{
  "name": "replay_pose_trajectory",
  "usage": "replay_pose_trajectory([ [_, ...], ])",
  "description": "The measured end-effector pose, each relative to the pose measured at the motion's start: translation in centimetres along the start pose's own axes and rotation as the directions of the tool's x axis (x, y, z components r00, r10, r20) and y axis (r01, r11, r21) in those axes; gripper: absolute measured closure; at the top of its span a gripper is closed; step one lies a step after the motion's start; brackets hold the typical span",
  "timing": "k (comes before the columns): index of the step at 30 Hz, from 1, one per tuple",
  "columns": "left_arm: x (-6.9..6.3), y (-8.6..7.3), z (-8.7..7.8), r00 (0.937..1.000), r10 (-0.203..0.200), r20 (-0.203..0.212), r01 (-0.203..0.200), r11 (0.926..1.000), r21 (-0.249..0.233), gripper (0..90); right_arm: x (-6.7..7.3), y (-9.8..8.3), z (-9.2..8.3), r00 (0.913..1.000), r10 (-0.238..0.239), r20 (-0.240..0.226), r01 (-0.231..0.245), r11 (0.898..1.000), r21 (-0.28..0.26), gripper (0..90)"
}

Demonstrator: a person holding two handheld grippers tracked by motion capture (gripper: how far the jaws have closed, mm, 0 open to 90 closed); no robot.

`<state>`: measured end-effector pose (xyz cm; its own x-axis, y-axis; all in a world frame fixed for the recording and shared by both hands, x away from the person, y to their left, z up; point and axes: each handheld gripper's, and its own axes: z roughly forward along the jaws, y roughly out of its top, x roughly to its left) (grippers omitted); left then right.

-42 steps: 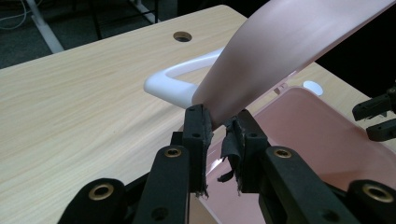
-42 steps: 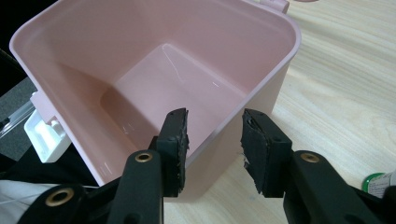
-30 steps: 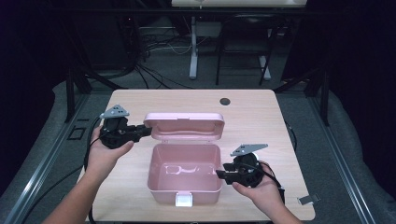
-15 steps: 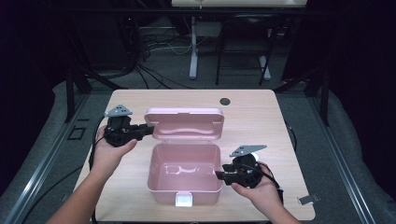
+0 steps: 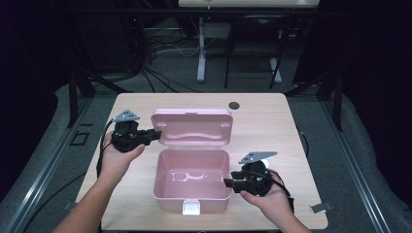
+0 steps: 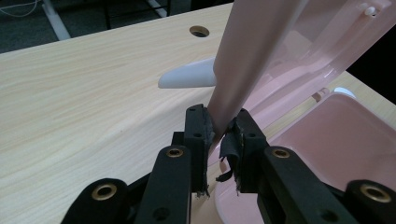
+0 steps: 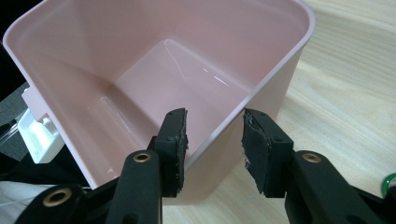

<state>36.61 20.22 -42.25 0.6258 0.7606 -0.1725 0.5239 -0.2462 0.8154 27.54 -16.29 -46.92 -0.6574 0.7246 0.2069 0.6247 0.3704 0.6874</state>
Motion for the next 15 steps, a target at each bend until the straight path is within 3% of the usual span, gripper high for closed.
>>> replay_pose_trajectory([
  [15,0.46,-0.17,0.82,0.9996,-0.028,-0.011,0.028,0.9996,0.005,81.0,0.10,-0.21,0.17,0.9999,0.009,-0.006,-0.009,1.000,0.002,58.8],
])
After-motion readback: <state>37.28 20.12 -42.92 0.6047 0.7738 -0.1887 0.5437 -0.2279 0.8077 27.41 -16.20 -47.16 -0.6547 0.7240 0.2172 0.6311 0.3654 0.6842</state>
